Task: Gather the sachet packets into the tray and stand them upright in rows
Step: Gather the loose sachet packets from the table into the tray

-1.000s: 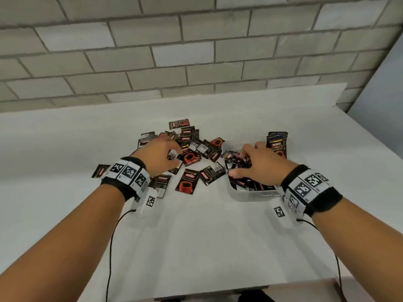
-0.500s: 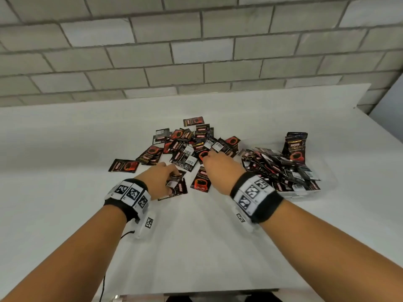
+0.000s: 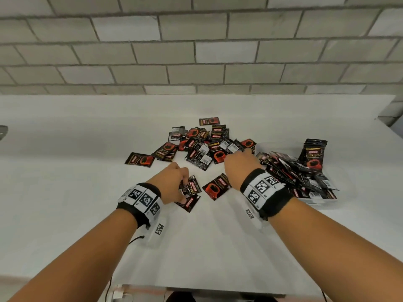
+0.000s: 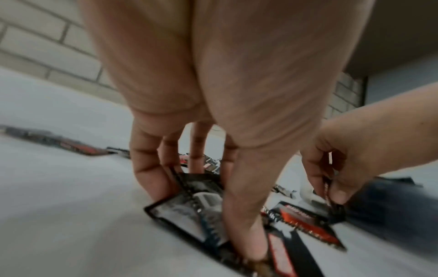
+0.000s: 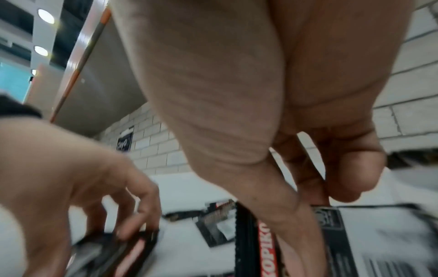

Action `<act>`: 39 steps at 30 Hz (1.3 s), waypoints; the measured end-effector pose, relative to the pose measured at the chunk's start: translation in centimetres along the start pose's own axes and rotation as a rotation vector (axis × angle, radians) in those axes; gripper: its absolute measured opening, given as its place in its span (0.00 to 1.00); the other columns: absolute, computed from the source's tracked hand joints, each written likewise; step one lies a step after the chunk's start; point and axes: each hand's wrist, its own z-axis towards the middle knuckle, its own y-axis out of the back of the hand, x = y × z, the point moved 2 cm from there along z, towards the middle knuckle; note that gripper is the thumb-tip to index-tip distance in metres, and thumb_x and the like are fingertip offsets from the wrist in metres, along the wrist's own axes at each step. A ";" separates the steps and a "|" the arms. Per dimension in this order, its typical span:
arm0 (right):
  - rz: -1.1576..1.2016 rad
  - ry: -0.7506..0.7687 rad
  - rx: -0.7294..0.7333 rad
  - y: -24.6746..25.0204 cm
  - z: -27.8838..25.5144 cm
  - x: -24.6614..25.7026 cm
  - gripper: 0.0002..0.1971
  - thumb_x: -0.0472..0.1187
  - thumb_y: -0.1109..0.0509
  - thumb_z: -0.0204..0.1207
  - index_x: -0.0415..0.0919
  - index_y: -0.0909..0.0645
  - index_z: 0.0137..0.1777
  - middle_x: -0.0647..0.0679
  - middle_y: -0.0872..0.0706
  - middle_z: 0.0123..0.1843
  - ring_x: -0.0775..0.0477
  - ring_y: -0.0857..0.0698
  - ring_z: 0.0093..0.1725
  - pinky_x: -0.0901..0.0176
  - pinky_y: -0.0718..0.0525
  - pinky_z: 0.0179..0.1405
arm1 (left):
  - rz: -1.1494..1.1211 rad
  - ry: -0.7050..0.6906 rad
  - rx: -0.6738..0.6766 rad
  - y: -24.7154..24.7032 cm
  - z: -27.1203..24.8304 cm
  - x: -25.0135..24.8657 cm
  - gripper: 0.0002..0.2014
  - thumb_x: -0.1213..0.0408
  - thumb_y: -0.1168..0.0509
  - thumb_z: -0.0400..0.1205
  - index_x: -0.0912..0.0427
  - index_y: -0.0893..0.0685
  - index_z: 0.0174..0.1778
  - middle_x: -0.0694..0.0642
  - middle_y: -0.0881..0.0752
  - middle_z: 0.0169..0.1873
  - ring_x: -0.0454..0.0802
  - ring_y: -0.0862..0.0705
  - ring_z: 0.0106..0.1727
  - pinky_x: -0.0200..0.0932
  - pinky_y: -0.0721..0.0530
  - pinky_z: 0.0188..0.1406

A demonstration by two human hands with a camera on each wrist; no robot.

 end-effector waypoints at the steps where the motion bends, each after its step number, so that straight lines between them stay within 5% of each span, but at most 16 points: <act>1: 0.021 0.025 -0.011 0.9 -0.1 0.0 0.07 0.40 0.33 0.80 0.38 0.22 0.55 0.41 0.17 0.57 0.35 0.25 0.65 0.44 0.19 0.61 | -0.011 0.027 0.013 -0.1 0.1 0.0 0.31 0.60 0.15 0.67 0.51 0.25 0.60 0.53 0.27 0.59 0.53 0.18 0.51 0.44 0.18 0.46; 4: 0.144 0.143 0.031 2.7 0.1 0.6 0.10 0.40 0.33 0.78 0.38 0.25 0.36 0.46 0.22 0.35 0.43 0.20 0.42 0.54 0.17 0.40 | -0.066 0.071 0.057 0.0 0.2 0.1 0.47 0.66 0.14 0.64 0.49 0.36 0.73 0.57 0.19 0.58 0.55 0.16 0.50 0.46 0.14 0.41; 6: 0.179 0.225 0.129 2.6 0.2 1.7 0.08 0.39 0.33 0.78 0.34 0.16 0.43 0.45 0.20 0.36 0.45 0.20 0.37 0.59 0.21 0.31 | -0.085 0.086 0.078 0.4 0.3 0.4 0.47 0.67 0.16 0.67 0.50 0.37 0.77 0.57 0.15 0.56 0.52 0.15 0.48 0.42 0.17 0.38; 8: 0.092 0.300 0.207 1.0 0.4 2.6 0.12 0.39 0.33 0.80 0.34 0.13 0.57 0.42 0.15 0.48 0.43 0.15 0.47 0.57 0.18 0.38 | -0.013 0.096 0.083 1.7 0.4 1.4 0.37 0.64 0.17 0.70 0.54 0.25 0.73 0.53 0.15 0.53 0.50 0.17 0.50 0.41 0.19 0.44; 11: 0.116 0.350 0.153 -1.4 1.2 2.8 0.14 0.34 0.29 0.78 0.39 0.16 0.63 0.42 0.21 0.66 0.40 0.18 0.61 0.53 0.17 0.53 | 0.106 0.157 0.016 4.8 0.7 4.1 0.23 0.59 0.18 0.71 0.56 0.11 0.62 0.49 0.12 0.45 0.48 0.17 0.48 0.41 0.23 0.46; 15: 0.237 0.286 0.186 -1.6 2.0 1.5 0.30 0.35 0.17 0.69 0.44 0.23 0.70 0.46 0.19 0.66 0.42 0.18 0.62 0.54 0.20 0.50 | 0.097 0.303 -0.068 8.3 2.0 7.6 0.25 0.59 0.19 0.72 0.60 0.11 0.65 0.58 0.11 0.56 0.55 0.14 0.56 0.45 0.18 0.52; 18: 0.170 0.248 0.261 -1.6 2.2 1.3 0.32 0.43 0.16 0.71 0.41 0.23 0.73 0.44 0.18 0.68 0.41 0.18 0.66 0.52 0.16 0.59 | 0.129 0.331 -0.090 8.1 3.2 9.4 0.34 0.58 0.18 0.72 0.62 0.18 0.73 0.60 0.17 0.70 0.59 0.18 0.69 0.49 0.18 0.67; 20: 0.117 0.230 0.277 -2.0 2.4 1.3 0.28 0.47 0.18 0.73 0.37 0.19 0.70 0.43 0.14 0.64 0.41 0.15 0.62 0.51 0.13 0.59 | 0.155 0.320 -0.053 6.8 3.7 9.8 0.33 0.58 0.19 0.72 0.62 0.18 0.74 0.61 0.18 0.71 0.60 0.18 0.70 0.50 0.18 0.69; 23: 0.131 0.234 0.258 -2.0 3.0 1.4 0.17 0.47 0.24 0.77 0.35 0.14 0.58 0.43 0.11 0.52 0.43 0.12 0.50 0.56 0.14 0.42 | 0.160 0.277 -0.065 5.6 4.1 9.5 0.20 0.64 0.24 0.75 0.61 0.12 0.64 0.64 0.15 0.63 0.62 0.15 0.61 0.49 0.15 0.59; 27: 0.276 0.175 0.180 -0.7 4.4 1.6 0.10 0.42 0.31 0.79 0.40 0.22 0.37 0.45 0.23 0.34 0.48 0.26 0.32 0.59 0.27 0.26 | 0.150 0.250 -0.032 5.3 3.6 9.6 0.22 0.61 0.21 0.74 0.57 0.13 0.65 0.59 0.15 0.54 0.58 0.15 0.55 0.46 0.15 0.52; 29: 0.328 0.162 0.112 0.4 5.3 2.2 0.08 0.41 0.34 0.80 0.40 0.20 0.39 0.41 0.19 0.40 0.45 0.23 0.38 0.55 0.22 0.30 | 0.084 0.206 0.025 5.4 3.3 9.8 0.19 0.61 0.19 0.72 0.57 0.11 0.58 0.52 0.15 0.41 0.52 0.16 0.44 0.39 0.21 0.36; 31: 0.288 0.180 0.072 1.1 6.0 2.9 0.11 0.43 0.35 0.81 0.42 0.23 0.38 0.39 0.20 0.54 0.40 0.20 0.51 0.56 0.22 0.40 | 0.021 0.169 0.043 5.9 3.1 10.0 0.16 0.62 0.18 0.71 0.58 0.10 0.54 0.48 0.14 0.34 0.48 0.17 0.37 0.37 0.23 0.32; 34: 0.144 0.226 0.125 0.2 7.0 3.9 0.20 0.51 0.33 0.82 0.39 0.18 0.67 0.39 0.31 0.78 0.35 0.30 0.75 0.45 0.27 0.71 | -0.058 0.127 0.052 7.5 3.0 9.5 0.14 0.63 0.18 0.71 0.58 0.08 0.52 0.53 0.08 0.39 0.48 0.13 0.37 0.38 0.16 0.38; 36: 0.157 0.202 0.135 -0.7 7.6 4.2 0.29 0.56 0.29 0.80 0.40 0.23 0.76 0.42 0.33 0.81 0.32 0.35 0.80 0.36 0.27 0.75 | -0.128 0.089 0.008 8.6 3.2 8.8 0.15 0.63 0.17 0.71 0.57 0.09 0.52 0.55 0.07 0.42 0.53 0.10 0.43 0.44 0.12 0.46; 39: 0.226 0.238 0.046 -1.0 7.9 4.5 0.25 0.50 0.27 0.80 0.39 0.23 0.73 0.41 0.23 0.70 0.35 0.26 0.72 0.38 0.20 0.68 | -0.247 0.068 -0.135 9.8 4.4 7.7 0.22 0.66 0.17 0.71 0.55 0.18 0.57 0.52 0.10 0.44 0.52 0.12 0.43 0.45 0.15 0.42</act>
